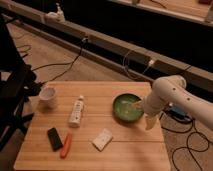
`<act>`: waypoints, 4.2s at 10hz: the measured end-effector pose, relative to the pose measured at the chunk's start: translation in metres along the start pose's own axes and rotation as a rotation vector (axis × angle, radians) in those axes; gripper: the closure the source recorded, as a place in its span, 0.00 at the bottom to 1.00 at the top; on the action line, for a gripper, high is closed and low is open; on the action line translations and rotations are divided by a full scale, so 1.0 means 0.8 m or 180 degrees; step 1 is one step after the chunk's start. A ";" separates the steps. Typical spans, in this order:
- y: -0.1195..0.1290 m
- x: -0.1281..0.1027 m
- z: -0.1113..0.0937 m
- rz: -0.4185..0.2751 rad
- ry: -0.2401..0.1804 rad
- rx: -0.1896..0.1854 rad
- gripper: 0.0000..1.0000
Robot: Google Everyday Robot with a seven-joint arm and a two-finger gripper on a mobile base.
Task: Pick up the ceramic bowl
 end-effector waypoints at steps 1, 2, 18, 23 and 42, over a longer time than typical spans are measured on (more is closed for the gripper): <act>0.000 0.000 0.000 0.0000 0.0000 0.0000 0.20; 0.000 0.000 0.000 0.0000 0.0000 0.0000 0.20; 0.000 0.000 0.000 0.0000 0.0002 0.0001 0.20; -0.006 0.007 0.001 -0.0196 0.0001 -0.0088 0.20; -0.065 0.051 0.081 -0.0082 0.0267 -0.0130 1.00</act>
